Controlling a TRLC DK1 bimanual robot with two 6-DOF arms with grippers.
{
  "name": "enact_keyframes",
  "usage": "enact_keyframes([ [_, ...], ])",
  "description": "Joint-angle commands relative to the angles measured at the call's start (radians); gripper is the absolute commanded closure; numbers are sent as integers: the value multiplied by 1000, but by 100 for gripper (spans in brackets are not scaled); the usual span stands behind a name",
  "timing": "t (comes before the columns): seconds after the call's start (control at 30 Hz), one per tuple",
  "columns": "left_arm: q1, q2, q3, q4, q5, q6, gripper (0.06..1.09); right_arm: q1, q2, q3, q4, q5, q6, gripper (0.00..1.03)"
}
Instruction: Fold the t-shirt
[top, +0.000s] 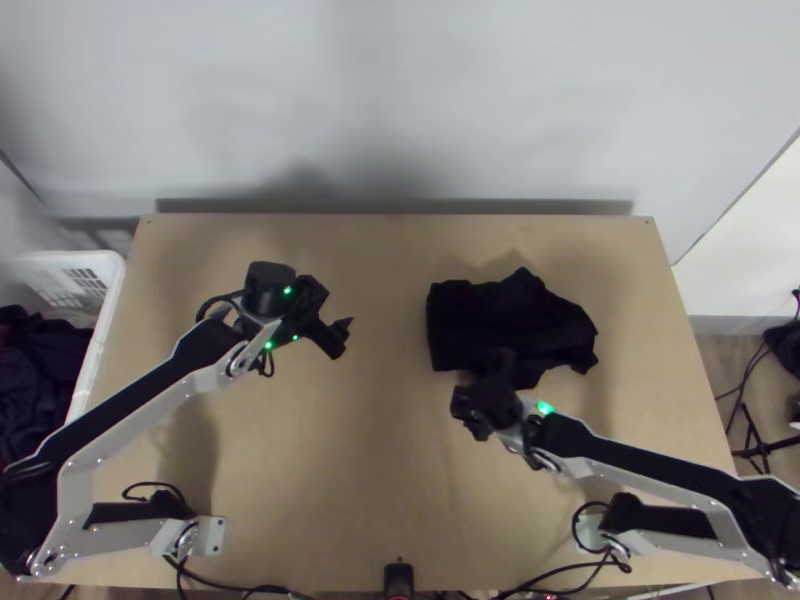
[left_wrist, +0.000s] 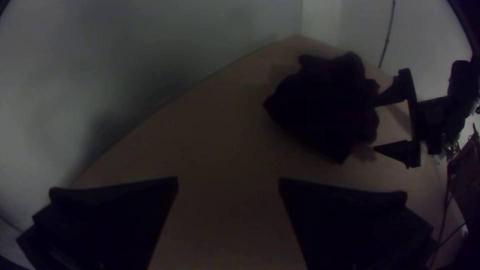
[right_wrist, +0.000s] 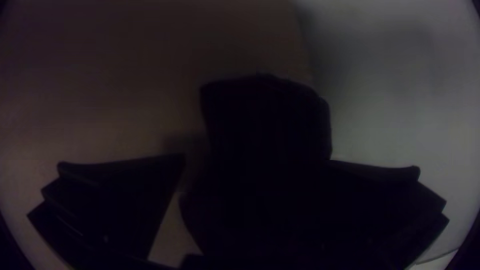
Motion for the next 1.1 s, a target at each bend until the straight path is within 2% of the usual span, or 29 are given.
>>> enact_keyframes([
  [0.0, 19, -20, -27, 10, 1, -2, 11, 19, 125, 38, 58, 6, -17, 4],
  [0.17, 34, -18, -27, 19, 1, 1, 11, 13, 189, 53, 80, 6, -34, 4],
  [0.6, 71, -20, -33, 26, 1, 9, 11, -66, 303, 56, 238, 6, -163, 4],
  [1.07, 92, -35, -41, 26, 1, 24, 11, -99, 373, 94, 273, 3, -206, 4],
])
